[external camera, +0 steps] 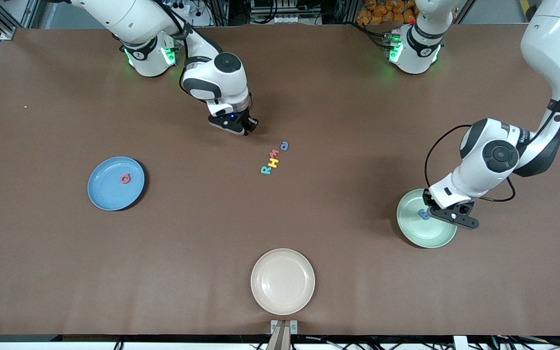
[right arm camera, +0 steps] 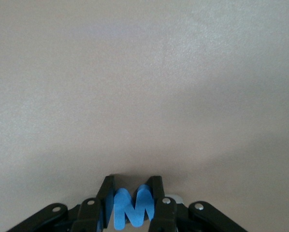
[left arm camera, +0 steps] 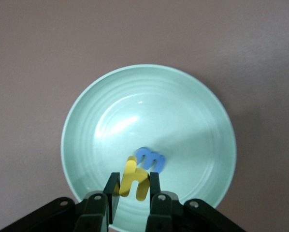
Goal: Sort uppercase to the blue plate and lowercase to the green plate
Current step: 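Carry the blue M toward the blue plate while the left gripper withdraws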
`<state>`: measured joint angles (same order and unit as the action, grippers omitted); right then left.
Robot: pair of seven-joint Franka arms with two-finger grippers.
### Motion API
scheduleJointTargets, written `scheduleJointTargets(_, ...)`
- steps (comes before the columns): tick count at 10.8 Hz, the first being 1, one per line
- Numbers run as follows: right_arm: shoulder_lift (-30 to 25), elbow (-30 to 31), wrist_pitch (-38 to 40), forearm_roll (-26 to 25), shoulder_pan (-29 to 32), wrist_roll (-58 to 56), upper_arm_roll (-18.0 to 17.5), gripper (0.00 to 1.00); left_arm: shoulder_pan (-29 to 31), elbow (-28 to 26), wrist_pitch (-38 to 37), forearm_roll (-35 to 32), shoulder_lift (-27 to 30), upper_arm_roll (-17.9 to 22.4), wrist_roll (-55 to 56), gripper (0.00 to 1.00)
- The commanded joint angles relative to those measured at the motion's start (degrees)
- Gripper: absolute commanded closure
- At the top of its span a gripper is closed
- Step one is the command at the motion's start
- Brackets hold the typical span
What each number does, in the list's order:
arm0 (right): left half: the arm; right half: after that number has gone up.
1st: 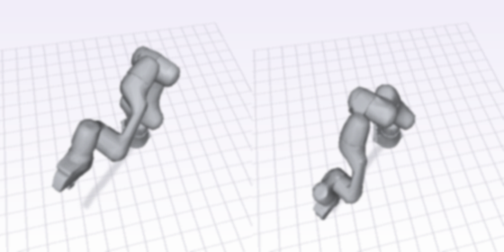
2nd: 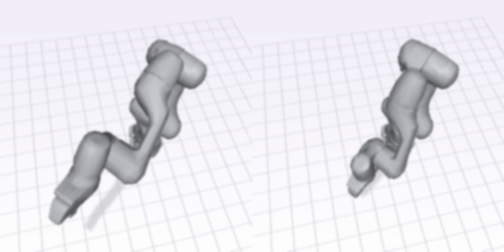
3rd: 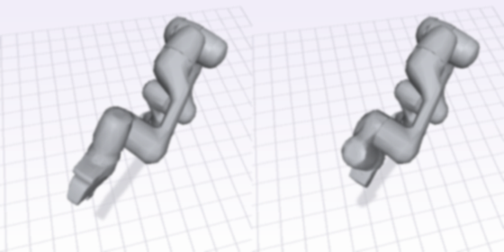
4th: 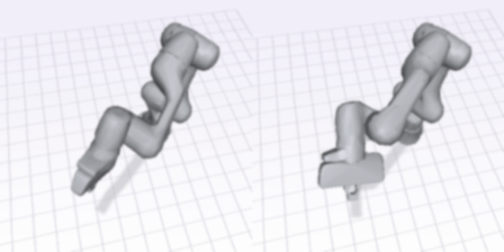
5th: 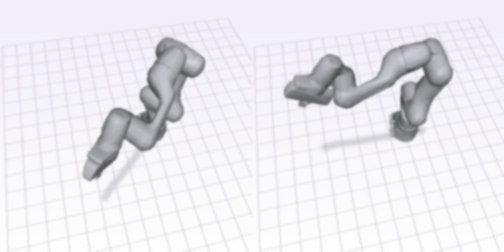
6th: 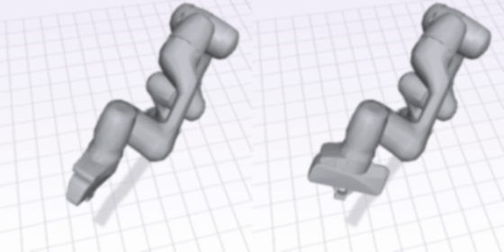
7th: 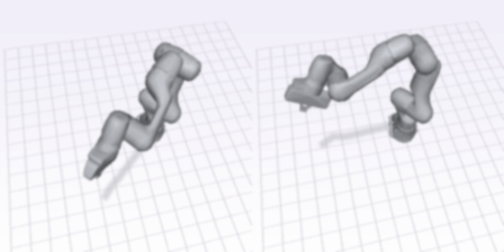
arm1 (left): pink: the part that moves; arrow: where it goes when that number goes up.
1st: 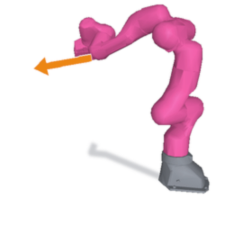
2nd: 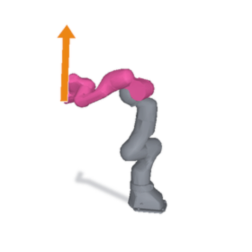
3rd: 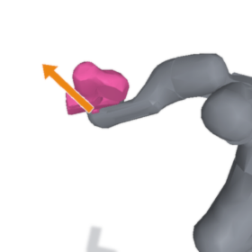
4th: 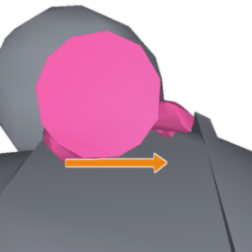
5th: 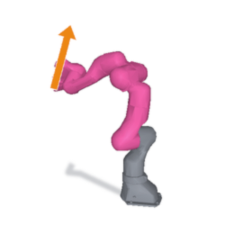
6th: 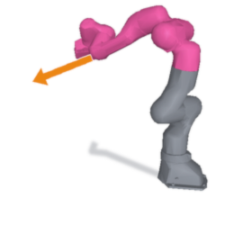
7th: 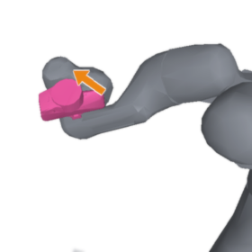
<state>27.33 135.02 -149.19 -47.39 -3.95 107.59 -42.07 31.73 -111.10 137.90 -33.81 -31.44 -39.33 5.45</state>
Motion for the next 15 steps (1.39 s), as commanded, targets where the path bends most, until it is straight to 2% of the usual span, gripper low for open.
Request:
scheduleJointTargets(1,-0.61,-0.54,1.8,0.98,0.52,-1.59,-0.56,0.69,2.28,-0.08,-0.88,1.37,-0.8,-0.66,-1.93,1.0)
scheduleJointTargets(4,-0.52,-2.29,4.34,3.78,0.43,-1.94,-1.52,0.69,2.99,0.79,-0.88,1.46,-3.27,-0.31,-1.41,1.0)
scheduleJointTargets(5,-0.52,-3.96,7.22,6.06,0.43,-3.16,-2.57,0.69,2.9,1.24,-0.88,1.46,-3.8,-0.3,-1.23,0.75)
scheduleJointTargets(6,-0.52,-5.97,10.12,10.34,0.43,-6.05,-3.71,0.69,2.81,1.59,-0.88,1.46,-3.8,-0.3,-1.23,0.3)
scheduleJointTargets(7,-0.61,-7.82,12.85,14.65,0.35,-9.3,-4.33,0.69,2.9,1.77,-0.88,1.46,-3.71,-0.3,-1.06,0.0)
scheduleJointTargets(10,-0.7,-11.17,16.82,17.84,0.35,-13.44,-4.42,0.69,2.2,3.52,-2.54,1.55,-3.27,-0.65,-0.79,0.0)
scheduleJointTargets(12,-0.78,-17.12,24.87,25.81,0.35,-23.25,-4.34,0.71,1.23,5.45,-4.83,5.56,-2.84,-1.44,-0.7,0.0)
scheduleJointTargets(13,-0.96,-19.68,28.57,28.03,0.43,-26.78,-4.25,0.71,1.05,7.02,-6.66,8.64,-2.4,-2.58,-0.36,0.0)
scheduleJointTargets(15,-1.31,-23.11,33.33,28.23,1.48,-32.06,-3.37,0.71,-2.7,12.03,-13.42,9.64,-2.4,-2.94,3.75,0.0)
